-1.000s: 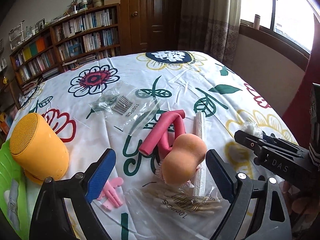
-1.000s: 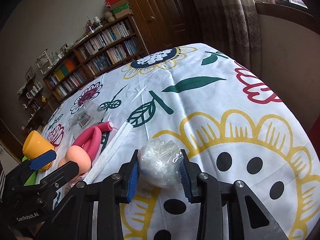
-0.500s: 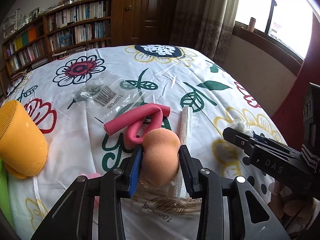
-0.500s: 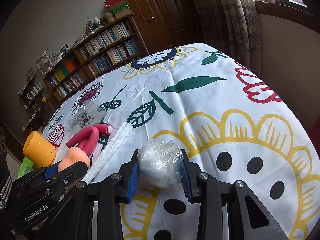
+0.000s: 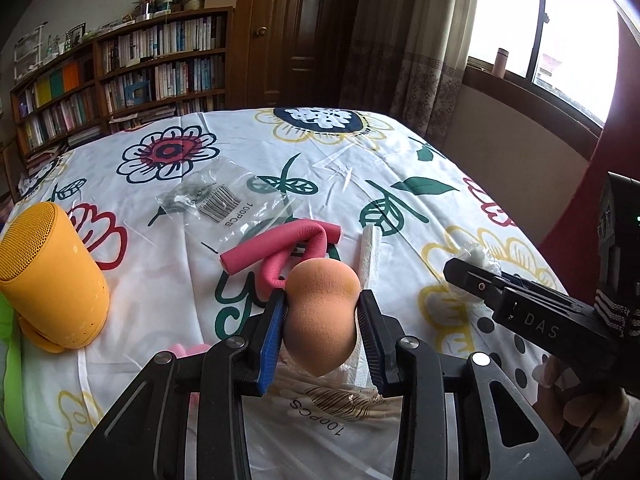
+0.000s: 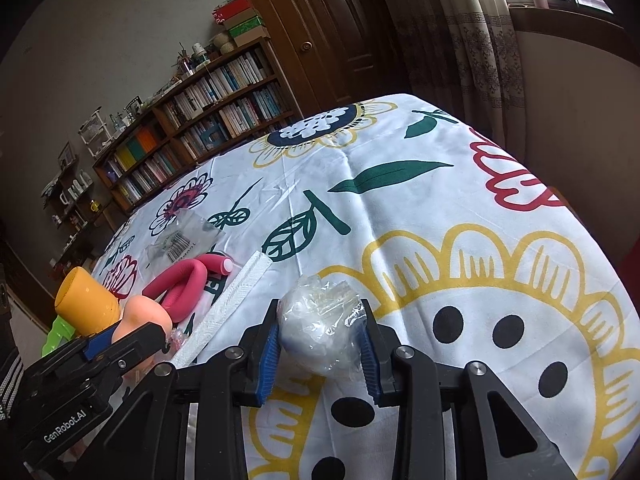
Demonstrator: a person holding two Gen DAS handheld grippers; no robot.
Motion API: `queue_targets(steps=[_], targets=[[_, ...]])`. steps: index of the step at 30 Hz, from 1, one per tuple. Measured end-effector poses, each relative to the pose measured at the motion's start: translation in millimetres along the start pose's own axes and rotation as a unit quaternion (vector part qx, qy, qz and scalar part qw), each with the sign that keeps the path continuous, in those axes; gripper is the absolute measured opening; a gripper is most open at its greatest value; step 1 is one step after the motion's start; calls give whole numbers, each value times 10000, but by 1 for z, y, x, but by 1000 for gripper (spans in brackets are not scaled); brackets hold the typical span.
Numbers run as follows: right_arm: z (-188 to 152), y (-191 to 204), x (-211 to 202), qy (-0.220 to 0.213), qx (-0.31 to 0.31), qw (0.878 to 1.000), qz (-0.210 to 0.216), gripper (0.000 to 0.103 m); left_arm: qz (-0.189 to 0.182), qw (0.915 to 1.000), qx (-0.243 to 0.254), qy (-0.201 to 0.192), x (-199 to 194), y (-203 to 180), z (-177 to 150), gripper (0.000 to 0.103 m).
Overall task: Organize soft objects
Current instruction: 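Carry the sponge into the green plate and open left while right carries the white ball over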
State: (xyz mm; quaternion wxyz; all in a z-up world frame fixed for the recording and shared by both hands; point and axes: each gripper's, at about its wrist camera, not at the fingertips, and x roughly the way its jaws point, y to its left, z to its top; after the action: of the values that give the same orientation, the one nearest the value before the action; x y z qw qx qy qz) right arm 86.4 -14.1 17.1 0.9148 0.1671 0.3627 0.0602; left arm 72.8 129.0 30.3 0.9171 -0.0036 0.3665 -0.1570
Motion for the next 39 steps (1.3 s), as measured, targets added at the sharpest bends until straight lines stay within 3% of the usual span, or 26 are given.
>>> queue_targets(steps=[11, 17, 29, 39], targets=[[0, -2, 1, 1, 48, 10000, 37, 37, 51, 9999, 20, -136, -10, 0, 2, 37], [0, -3, -1, -11, 79, 10000, 21, 37, 136, 9990, 14, -415, -25, 9, 21, 37], [-2, 0, -7, -161, 57, 9998, -53, 37, 472, 9933, -609, -862, -55, 81, 67, 38], [-2, 1, -8, -201, 41, 9996, -200, 37, 745, 9870, -1004, -1006, -73, 128, 63, 38]])
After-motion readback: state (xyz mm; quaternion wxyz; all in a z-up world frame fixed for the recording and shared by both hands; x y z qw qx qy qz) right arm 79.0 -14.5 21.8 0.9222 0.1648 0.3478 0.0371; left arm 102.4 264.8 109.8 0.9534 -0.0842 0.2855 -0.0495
